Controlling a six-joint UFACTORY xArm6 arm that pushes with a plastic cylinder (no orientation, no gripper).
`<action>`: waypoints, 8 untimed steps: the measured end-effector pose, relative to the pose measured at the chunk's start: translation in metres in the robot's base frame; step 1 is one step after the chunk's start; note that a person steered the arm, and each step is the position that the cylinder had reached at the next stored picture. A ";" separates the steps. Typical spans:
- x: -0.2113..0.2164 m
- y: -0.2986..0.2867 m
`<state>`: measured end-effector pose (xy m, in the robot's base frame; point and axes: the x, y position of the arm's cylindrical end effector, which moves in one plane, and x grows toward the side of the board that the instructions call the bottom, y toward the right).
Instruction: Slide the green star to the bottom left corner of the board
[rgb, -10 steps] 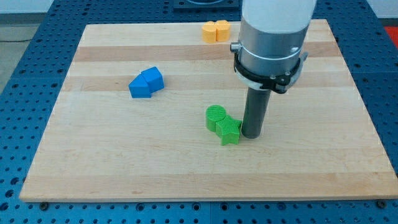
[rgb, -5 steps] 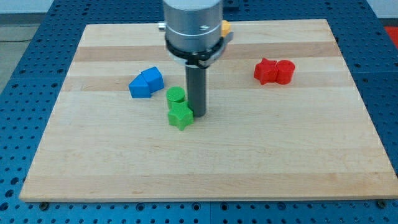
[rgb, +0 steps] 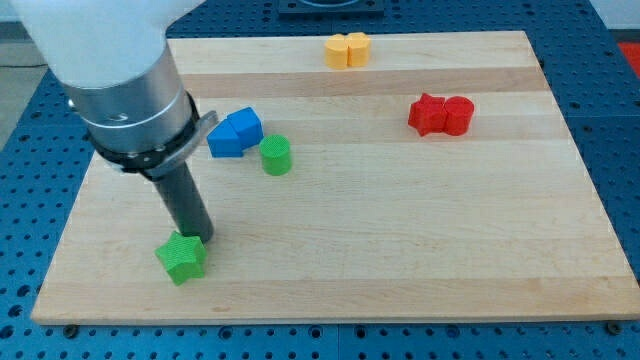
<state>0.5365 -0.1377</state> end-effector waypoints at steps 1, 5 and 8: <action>0.008 0.026; 0.038 -0.054; -0.003 0.011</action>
